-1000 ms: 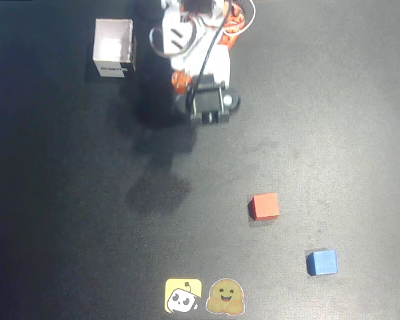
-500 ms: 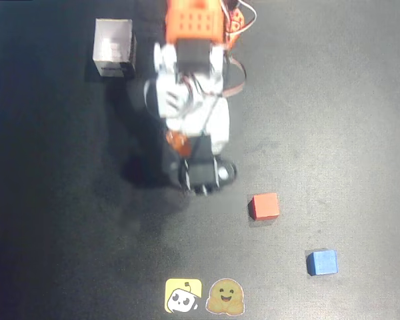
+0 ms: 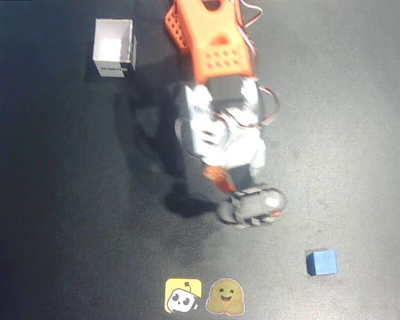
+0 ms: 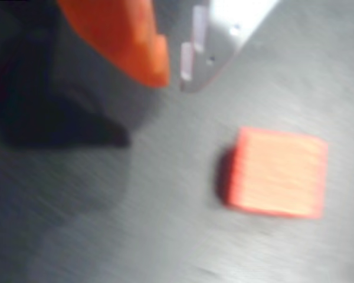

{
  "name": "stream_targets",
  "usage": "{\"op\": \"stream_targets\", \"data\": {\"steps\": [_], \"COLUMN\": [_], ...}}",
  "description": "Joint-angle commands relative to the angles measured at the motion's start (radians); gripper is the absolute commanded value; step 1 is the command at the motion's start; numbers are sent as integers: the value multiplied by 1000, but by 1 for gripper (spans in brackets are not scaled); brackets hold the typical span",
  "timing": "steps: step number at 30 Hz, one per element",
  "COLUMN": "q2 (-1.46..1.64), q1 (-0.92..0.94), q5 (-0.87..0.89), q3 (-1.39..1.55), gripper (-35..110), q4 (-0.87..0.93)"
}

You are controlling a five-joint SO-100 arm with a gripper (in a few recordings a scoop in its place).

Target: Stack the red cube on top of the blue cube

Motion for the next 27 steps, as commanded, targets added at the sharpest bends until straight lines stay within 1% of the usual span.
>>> {"op": "stream_targets", "data": {"steps": [1, 5, 11, 14, 18, 21, 25, 27], "q2": [-32, -98, -138, -160, -164, -153, -126, -118], "q1": [-54, -106, -144, -149, -146, -140, -132, -129], "q5": [15, 21, 28, -18, -26, 49, 199, 219], "q3": [-78, -137, -141, -141, -129, -114, -67, -54], "gripper": [0, 0, 0, 0, 0, 0, 0, 0], "q4": [-20, -29, -109, -147, -150, -130, -129, -129]}}
